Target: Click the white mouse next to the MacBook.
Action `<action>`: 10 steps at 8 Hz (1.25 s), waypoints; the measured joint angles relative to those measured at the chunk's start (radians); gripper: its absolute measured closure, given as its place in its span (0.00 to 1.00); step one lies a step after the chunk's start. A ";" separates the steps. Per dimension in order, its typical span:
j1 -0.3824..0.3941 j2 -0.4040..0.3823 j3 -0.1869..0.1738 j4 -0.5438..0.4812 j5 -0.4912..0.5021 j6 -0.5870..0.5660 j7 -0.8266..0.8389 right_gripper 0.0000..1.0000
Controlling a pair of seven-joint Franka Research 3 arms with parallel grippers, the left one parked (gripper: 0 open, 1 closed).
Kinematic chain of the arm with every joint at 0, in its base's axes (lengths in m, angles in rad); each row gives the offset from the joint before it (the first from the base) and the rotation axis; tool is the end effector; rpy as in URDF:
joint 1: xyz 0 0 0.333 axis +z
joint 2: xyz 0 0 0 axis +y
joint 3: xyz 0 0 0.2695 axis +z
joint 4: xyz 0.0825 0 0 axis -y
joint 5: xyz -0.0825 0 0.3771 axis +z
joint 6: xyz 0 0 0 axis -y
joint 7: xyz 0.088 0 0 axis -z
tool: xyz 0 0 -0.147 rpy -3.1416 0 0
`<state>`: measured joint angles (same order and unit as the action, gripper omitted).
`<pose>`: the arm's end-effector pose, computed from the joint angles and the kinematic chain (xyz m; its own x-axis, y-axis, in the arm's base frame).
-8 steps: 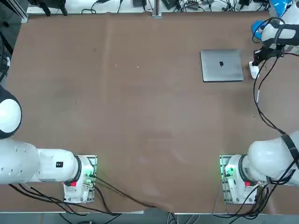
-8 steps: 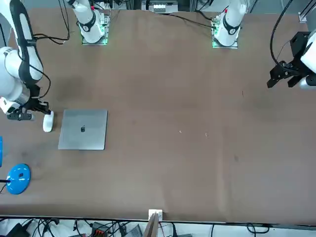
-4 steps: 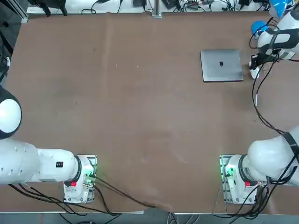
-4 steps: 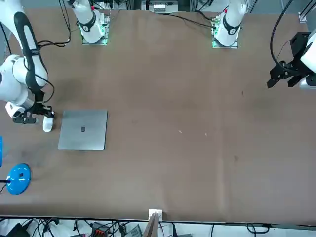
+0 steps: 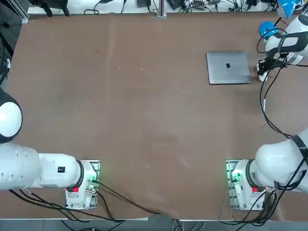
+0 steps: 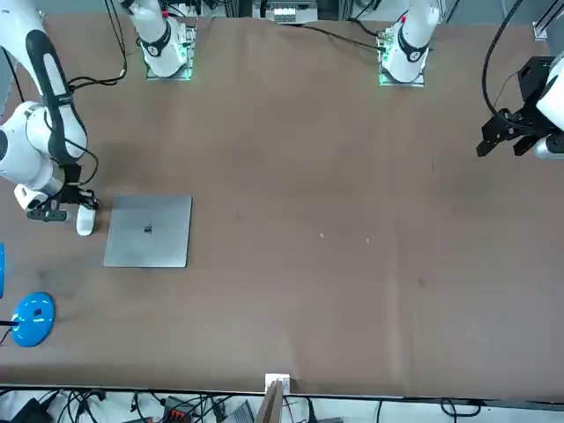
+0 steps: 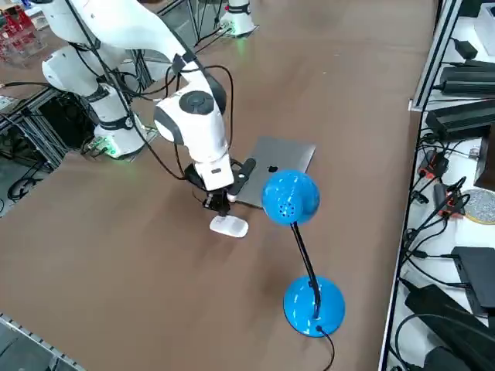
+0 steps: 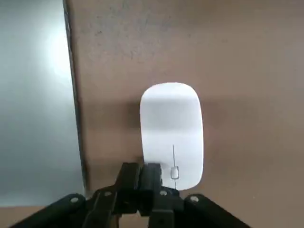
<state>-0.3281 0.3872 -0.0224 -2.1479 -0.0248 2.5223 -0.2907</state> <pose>0.5134 -0.1888 0.1405 0.9991 -0.0381 -0.0190 -0.0377 -0.9991 0.0179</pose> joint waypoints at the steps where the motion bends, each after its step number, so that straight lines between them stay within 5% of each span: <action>1: -0.002 0.008 0.000 -0.001 0.000 0.012 0.000 0.99; 7: -0.001 -0.003 0.003 0.000 0.000 0.034 0.000 0.95; 8: 0.000 -0.024 0.008 0.041 0.000 -0.057 0.000 0.89; 10: 0.006 -0.099 0.017 0.190 0.001 -0.330 0.001 0.57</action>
<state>-0.3222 0.2877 -0.0059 -1.9578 -0.0233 2.1919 -0.2893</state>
